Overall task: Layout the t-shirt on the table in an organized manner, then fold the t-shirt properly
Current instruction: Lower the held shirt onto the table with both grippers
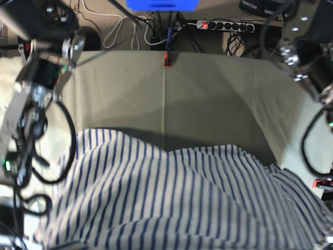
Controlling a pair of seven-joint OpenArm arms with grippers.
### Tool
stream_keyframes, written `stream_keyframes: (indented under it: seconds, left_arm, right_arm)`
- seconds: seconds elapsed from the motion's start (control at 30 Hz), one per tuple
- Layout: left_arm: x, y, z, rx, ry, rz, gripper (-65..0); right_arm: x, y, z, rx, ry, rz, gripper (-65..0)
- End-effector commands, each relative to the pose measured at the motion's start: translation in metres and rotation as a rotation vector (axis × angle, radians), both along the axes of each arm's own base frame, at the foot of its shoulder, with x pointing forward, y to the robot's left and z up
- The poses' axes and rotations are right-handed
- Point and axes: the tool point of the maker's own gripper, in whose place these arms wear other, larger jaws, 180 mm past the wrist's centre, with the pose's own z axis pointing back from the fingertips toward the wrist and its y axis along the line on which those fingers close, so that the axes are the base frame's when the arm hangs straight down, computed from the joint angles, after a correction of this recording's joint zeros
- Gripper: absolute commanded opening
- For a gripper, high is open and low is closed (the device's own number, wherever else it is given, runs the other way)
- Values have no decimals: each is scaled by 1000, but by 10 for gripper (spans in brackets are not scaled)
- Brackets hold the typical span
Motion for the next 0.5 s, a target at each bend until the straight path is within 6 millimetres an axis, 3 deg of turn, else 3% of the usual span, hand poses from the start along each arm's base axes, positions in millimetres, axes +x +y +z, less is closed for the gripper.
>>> stream_keyframes:
  seconds: [0.0, 0.07, 0.13, 0.27, 0.4, 0.47]
  left_arm:
    - [5, 7, 22, -1, -63, 29, -646]
    - [34, 12, -5, -47, 30, 56, -645]
    - [60, 9, -18, -60, 87, 52, -645]
    - [100, 1, -36, -75, 101, 51, -645]
    - [150, -9, -52, -49, 109, 59, -644]
    - [167, -18, -47, -20, 97, 56, -631]
  right_arm:
    - [7, -6, 14, 10, -41, -10, -650]
    - [44, -17, -3, 55, 39, -8, -650]
    - [75, -29, -22, 83, 121, -14, -650]
    - [109, -51, -40, 116, 219, -32, -650]
    - [140, -59, -55, 172, 303, -27, -650]
    - [147, -64, -54, 184, 323, -29, -650]
